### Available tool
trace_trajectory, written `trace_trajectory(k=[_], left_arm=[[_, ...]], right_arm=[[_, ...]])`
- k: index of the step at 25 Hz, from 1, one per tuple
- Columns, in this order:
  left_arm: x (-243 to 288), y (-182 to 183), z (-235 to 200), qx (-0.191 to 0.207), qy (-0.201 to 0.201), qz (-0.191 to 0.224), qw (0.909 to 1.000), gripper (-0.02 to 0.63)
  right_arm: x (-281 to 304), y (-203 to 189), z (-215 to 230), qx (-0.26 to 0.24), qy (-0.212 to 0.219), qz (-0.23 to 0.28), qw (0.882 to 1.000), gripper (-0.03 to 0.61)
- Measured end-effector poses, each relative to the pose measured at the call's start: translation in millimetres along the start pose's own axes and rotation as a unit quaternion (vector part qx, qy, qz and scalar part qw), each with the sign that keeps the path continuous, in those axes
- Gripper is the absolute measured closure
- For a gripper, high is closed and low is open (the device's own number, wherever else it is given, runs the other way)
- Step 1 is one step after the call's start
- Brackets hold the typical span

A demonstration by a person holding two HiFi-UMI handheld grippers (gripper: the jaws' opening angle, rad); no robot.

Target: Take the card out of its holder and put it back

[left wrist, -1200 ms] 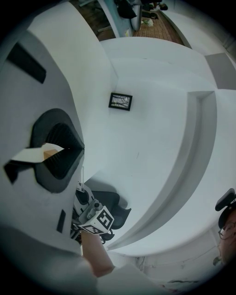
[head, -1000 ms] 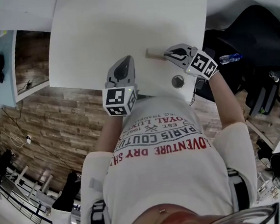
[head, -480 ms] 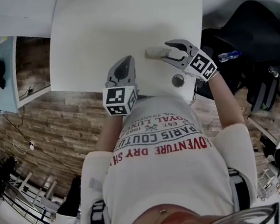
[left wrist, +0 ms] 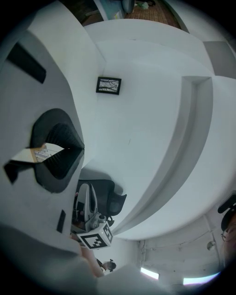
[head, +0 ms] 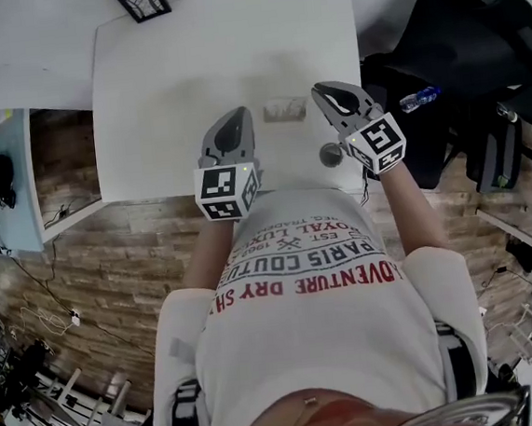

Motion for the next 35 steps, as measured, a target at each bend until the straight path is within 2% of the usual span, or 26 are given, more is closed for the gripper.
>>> trace_trajectory(k=[3, 7, 10, 15, 20, 35], left_arm=[[2, 11, 5, 0.009, -0.010, 0.011, 0.9998, 0.589], [8, 24, 14, 0.026, -0.024, 0.022, 0.9991, 0.589], [11, 32, 18, 0.040, -0.028, 0.028, 0.9984, 0.589], [11, 38, 23, 0.049, -0.030, 0.035, 0.9977, 0.589], [10, 37, 21, 0.064, -0.032, 0.034, 0.9969, 0.589], [15, 32, 16, 0.049, -0.024, 0.026, 0.9981, 0.589]], right_arm=[[-16, 5, 6, 0.025, -0.072, 0.009, 0.997, 0.541], [-37, 9, 14, 0.070, -0.173, 0.016, 0.982, 0.552], [-45, 9, 10, 0.089, -0.216, 0.011, 0.972, 0.553], [-48, 9, -1, 0.091, -0.235, 0.014, 0.967, 0.554], [-41, 7, -8, 0.103, -0.235, 0.016, 0.966, 0.554], [-35, 2, -7, 0.102, -0.225, 0.005, 0.969, 0.554]])
Point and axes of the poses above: the fingertips, and each gripper's own axes: x forward along the fingers, z to its right, y out of its top, the point moved 5 cm from there along -x, backward along the fingers, and after that the axes turned 4 degrees about -y, right-handed, at the moved point
